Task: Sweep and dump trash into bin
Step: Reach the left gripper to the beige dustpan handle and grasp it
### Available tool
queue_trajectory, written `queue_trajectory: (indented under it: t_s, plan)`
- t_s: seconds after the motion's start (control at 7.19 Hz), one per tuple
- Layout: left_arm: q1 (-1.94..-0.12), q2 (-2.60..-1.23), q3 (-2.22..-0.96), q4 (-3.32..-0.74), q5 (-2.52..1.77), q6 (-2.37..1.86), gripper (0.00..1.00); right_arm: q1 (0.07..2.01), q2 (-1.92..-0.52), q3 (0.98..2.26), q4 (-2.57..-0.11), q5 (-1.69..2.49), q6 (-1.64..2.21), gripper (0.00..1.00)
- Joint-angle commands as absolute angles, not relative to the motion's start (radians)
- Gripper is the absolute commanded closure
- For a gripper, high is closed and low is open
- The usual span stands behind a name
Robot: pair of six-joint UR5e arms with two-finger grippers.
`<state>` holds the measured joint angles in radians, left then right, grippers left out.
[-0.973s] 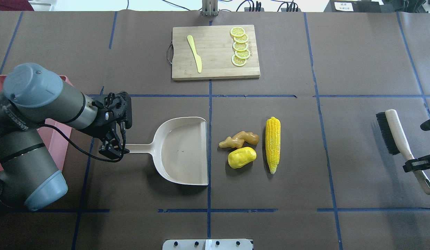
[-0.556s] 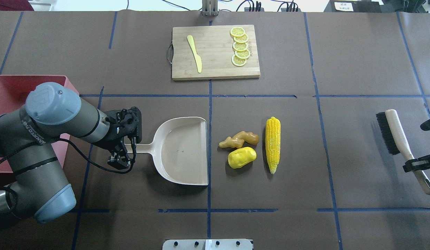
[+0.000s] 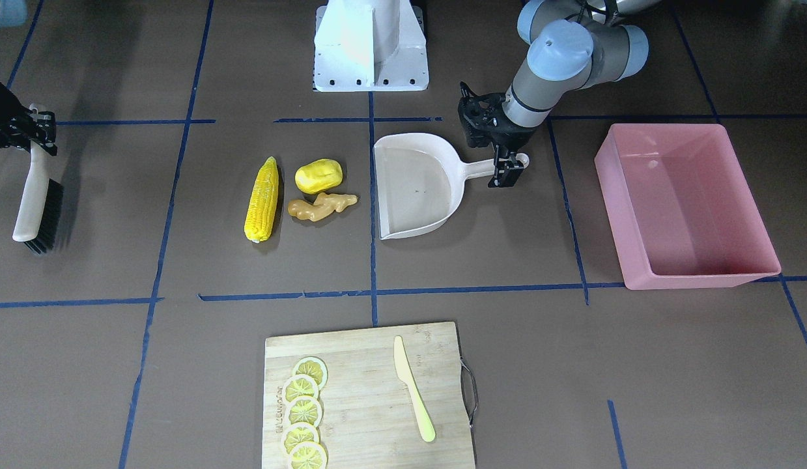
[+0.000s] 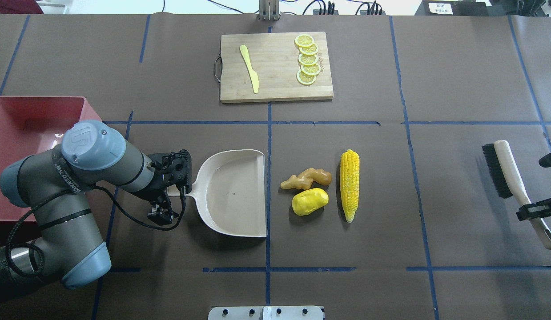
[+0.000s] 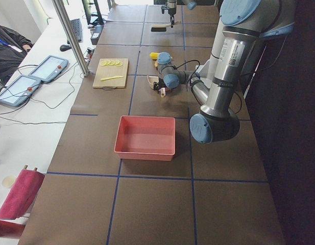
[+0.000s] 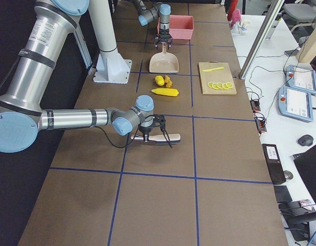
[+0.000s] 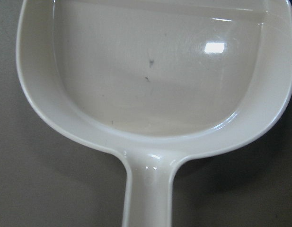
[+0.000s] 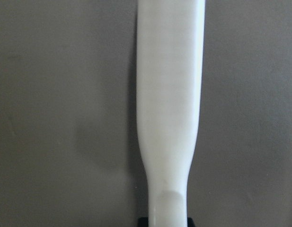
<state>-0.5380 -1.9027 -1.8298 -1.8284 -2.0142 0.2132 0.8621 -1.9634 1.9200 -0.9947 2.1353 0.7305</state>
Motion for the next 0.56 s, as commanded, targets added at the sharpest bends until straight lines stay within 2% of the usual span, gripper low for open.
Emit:
queue_trajectory:
  t_s: [0.0, 0.14, 0.42]
  plan:
    - [-0.523, -1.933, -1.784, -1.829, -2.016, 0.209, 0.12, 0.861, -1.963, 1.921, -0.994, 2.135, 0.733, 1.00]
    - [-0.523, -1.936, -1.784, -1.829, -2.014, 0.207, 0.19, 0.861, -1.963, 1.921, -0.996, 2.135, 0.733, 1.00]
    - [-0.531, -1.940, -1.784, -1.824, -2.011, 0.215, 0.52, 0.861, -1.964, 1.921, -0.994, 2.135, 0.733, 1.00]
